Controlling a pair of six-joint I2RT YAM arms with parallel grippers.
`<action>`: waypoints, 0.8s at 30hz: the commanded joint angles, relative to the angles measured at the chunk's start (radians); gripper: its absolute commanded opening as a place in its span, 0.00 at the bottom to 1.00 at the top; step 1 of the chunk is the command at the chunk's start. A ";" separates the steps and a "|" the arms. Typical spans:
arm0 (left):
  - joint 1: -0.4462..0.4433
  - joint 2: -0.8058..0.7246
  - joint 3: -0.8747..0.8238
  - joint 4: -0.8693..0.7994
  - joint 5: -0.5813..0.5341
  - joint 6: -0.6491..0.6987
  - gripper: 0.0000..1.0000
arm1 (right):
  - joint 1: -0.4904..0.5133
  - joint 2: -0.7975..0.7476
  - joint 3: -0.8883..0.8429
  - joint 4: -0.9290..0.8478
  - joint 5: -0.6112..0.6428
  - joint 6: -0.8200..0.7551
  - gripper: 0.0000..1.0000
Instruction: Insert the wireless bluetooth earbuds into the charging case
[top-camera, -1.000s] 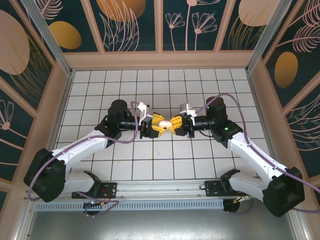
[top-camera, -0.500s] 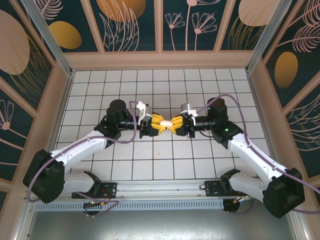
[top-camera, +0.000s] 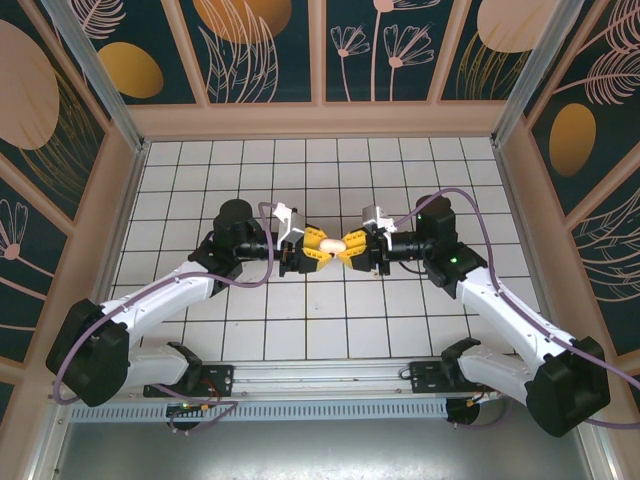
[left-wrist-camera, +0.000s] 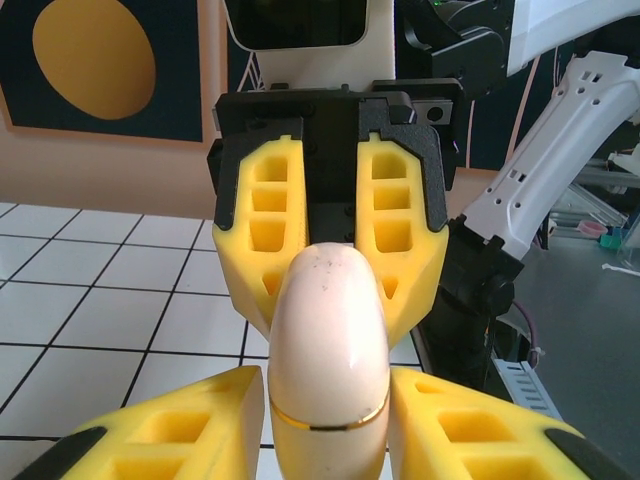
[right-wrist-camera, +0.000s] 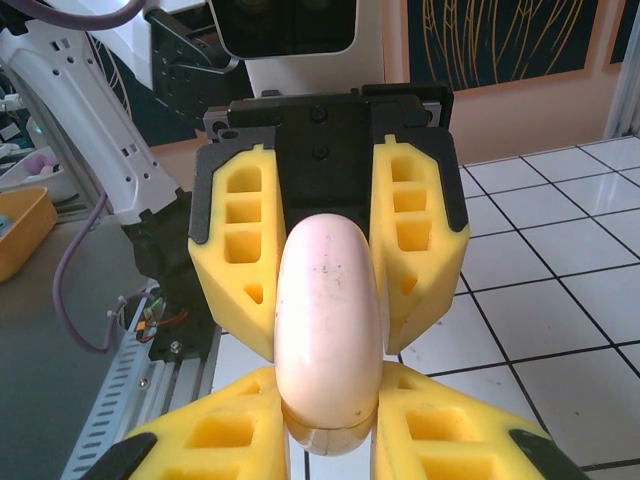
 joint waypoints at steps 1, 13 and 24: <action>-0.007 -0.014 -0.004 0.011 -0.001 0.009 0.33 | -0.006 -0.023 -0.008 0.038 -0.017 0.007 0.22; -0.008 -0.019 0.001 -0.026 -0.001 0.040 0.23 | -0.005 -0.028 -0.016 0.084 0.030 0.042 0.41; -0.017 -0.019 0.016 -0.084 -0.002 0.086 0.23 | -0.012 -0.047 -0.029 0.134 0.079 0.062 0.43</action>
